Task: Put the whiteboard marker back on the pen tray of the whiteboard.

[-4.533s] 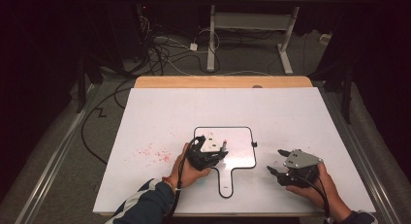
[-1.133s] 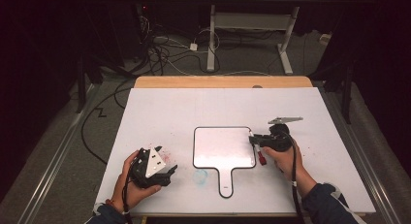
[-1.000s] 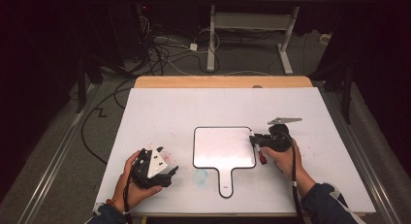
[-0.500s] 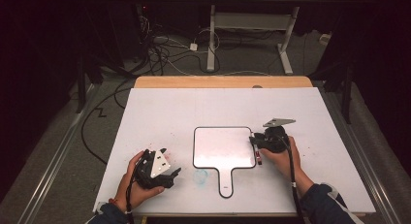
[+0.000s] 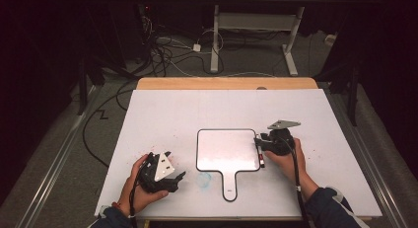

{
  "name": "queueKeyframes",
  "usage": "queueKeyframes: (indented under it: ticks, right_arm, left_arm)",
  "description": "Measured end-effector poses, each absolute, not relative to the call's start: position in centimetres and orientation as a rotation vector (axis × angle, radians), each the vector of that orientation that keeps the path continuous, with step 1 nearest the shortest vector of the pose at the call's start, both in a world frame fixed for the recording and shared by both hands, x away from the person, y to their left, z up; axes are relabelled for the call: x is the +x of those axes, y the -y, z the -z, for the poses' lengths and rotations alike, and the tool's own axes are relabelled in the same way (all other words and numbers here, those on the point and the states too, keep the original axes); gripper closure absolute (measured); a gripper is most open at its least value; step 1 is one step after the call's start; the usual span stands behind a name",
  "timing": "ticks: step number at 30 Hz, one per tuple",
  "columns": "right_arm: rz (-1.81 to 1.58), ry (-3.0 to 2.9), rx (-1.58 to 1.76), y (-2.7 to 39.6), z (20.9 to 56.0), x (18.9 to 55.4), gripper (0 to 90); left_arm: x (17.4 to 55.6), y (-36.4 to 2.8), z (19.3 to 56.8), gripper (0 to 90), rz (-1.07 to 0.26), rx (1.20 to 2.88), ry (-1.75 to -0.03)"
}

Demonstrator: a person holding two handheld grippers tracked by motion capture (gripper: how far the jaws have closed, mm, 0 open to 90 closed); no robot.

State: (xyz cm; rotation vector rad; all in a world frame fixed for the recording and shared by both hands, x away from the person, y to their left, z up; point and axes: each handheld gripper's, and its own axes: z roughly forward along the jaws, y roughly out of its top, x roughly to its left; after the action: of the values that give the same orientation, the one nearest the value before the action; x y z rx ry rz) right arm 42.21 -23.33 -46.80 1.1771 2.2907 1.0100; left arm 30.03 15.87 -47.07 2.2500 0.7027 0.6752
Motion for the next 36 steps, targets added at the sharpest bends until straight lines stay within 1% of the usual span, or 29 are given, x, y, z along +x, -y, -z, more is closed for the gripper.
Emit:
queueKeyframes:
  ticks: [3, 12, 20, 22, 25, 28, 36]
  right_arm:
    - [-1.044, -2.280, 1.145, 23.5, 46.3, 42.0, 58.7]
    - [-1.080, -2.235, 0.943, 23.5, 44.1, 40.3, 49.9]
    - [-1.116, -2.196, 0.782, 24.4, 42.0, 37.6, 39.3]
    - [-1.114, -2.187, 0.742, 24.7, 41.8, 36.9, 35.2]
    - [-1.125, -2.176, 0.713, 25.4, 41.6, 35.9, 32.0]
    - [-1.135, -2.172, 0.701, 26.4, 41.6, 34.7, 31.2]
    - [-1.117, -2.154, 0.676, 28.4, 43.2, 31.8, 26.4]
  left_arm:
    - [30.0, -15.9, 47.1, 19.6, -0.675, 2.249, -0.701]
    - [30.0, -15.9, 47.1, 18.4, -0.677, 2.245, -0.712]
    - [30.0, -15.8, 47.2, 17.8, -0.669, 2.242, -0.716]
    - [30.1, -15.7, 47.2, 17.8, -0.670, 2.247, -0.716]
    - [30.1, -15.7, 47.3, 17.8, -0.667, 2.244, -0.724]
    - [30.2, -15.7, 47.4, 17.8, -0.670, 2.238, -0.729]
    - [30.0, -15.8, 47.3, 17.8, -0.690, 2.216, -0.743]
